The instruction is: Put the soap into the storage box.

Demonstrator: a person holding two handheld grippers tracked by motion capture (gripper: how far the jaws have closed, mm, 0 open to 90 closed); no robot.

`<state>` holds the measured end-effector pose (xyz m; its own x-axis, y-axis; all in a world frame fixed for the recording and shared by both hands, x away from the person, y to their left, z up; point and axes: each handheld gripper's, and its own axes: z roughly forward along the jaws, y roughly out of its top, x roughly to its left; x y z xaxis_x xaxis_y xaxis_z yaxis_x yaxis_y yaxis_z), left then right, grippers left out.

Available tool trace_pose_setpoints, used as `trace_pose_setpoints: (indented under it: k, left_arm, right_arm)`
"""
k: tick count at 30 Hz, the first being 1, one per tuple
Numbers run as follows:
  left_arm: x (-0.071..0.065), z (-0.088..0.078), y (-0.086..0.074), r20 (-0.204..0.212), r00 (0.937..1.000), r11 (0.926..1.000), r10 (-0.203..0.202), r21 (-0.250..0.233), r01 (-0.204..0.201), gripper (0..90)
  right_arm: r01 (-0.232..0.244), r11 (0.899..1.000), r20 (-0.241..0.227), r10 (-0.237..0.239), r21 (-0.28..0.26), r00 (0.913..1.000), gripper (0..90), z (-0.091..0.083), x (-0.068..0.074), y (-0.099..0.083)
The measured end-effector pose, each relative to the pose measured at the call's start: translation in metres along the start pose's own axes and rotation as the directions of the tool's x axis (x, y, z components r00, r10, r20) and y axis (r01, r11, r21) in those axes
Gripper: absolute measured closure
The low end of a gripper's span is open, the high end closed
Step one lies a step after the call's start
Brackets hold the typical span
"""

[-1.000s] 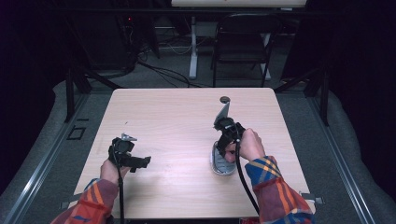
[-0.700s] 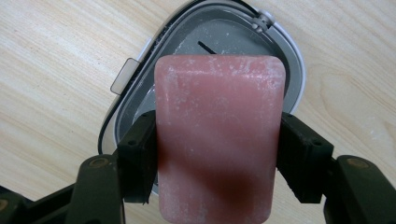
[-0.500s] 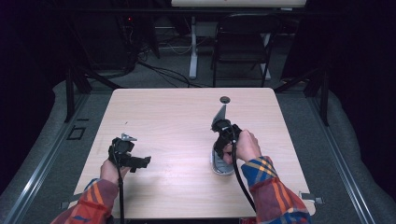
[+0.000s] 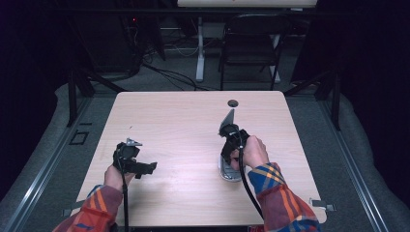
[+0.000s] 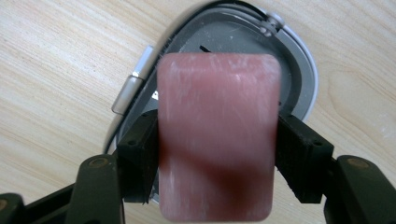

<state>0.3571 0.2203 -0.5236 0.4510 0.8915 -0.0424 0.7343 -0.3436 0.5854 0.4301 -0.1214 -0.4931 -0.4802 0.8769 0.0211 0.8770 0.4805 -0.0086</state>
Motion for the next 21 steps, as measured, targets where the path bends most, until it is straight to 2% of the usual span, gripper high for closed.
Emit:
trace_pose_setpoints:
  k: [4, 6, 7, 9, 10, 11, 13, 15, 16, 19, 20, 21]
  left_arm:
    - [0.0, 0.0, 0.0, -0.001, 1.0, 1.0, 0.0, 0.001, 0.0, 0.6]
    - [0.0, 0.0, 0.0, 0.001, 1.0, 1.0, 0.006, 0.002, -0.006, 0.7]
    - [0.0, 0.0, 0.0, 0.001, 1.0, 1.0, 0.006, 0.002, -0.006, 0.6]
    - [0.0, 0.0, 0.0, -0.001, 1.0, 1.0, 0.001, 0.002, -0.001, 0.7]
    - [0.0, 0.0, 0.0, 0.0, 1.0, 1.0, 0.001, 0.002, -0.001, 0.7]
    - [0.0, 0.0, 0.0, -0.001, 1.0, 1.0, 0.001, 0.002, -0.001, 0.7]
    - [0.0, 0.0, 0.0, 0.0, 1.0, 1.0, 0.001, 0.003, -0.001, 0.7]
    - [-0.001, -0.001, 0.0, -0.002, 1.0, 1.0, 0.004, -0.001, -0.004, 0.7]
    - [-0.001, -0.001, 0.0, -0.002, 1.0, 1.0, 0.003, -0.004, -0.003, 0.7]
    - [-0.001, -0.001, 0.0, -0.003, 1.0, 1.0, 0.005, 0.0, -0.005, 0.7]
    - [-0.001, 0.0, 0.0, -0.001, 1.0, 1.0, 0.005, 0.002, -0.005, 0.7]
    - [-0.001, 0.0, 0.0, -0.001, 1.0, 1.0, 0.005, 0.002, -0.005, 0.7]
  right_arm:
    - [-0.007, 1.0, 0.003, 0.007, 0.01, 1.0, 36.5, 0.0, 0.0, 0.0]
    - [0.006, 1.0, 0.003, -0.006, 0.023, 1.0, 36.8, -0.002, -0.002, 0.0]
    - [-0.01, 1.0, -0.009, 0.01, -0.002, 0.9999, 37.1, -0.001, -0.002, -0.002]
    - [0.0, 1.0, -0.018, 0.0, 0.007, 0.9998, 36.8, -0.005, -0.005, -0.004]
    - [-0.014, 1.0, -0.033, 0.014, -0.016, 0.9994, 36.8, -0.005, -0.004, -0.005]
    - [0.005, 1.0, -0.038, -0.005, -0.006, 0.9993, 36.9, -0.007, -0.006, -0.006]
    - [-0.008, 0.999, -0.066, 0.006, -0.033, 0.9978, 37.4, -0.007, -0.005, -0.009]
    - [0.007, 1.0, -0.07, -0.009, -0.019, 0.9975, 38.8, -0.009, -0.006, -0.01]
    - [0.011, 0.999, -0.085, -0.014, -0.042, 0.9963, 39.7, -0.012, -0.007, -0.013]
    - [0.012, 0.998, -0.08, -0.017, -0.059, 0.9966, 39.5, -0.015, -0.009, -0.015]
    - [0.018, 0.996, -0.083, -0.026, -0.089, 0.9962, 38.7, -0.021, -0.014, -0.019]
    - [0.018, 0.996, -0.083, -0.026, -0.089, 0.9962, 38.7, -0.021, -0.014, -0.019]
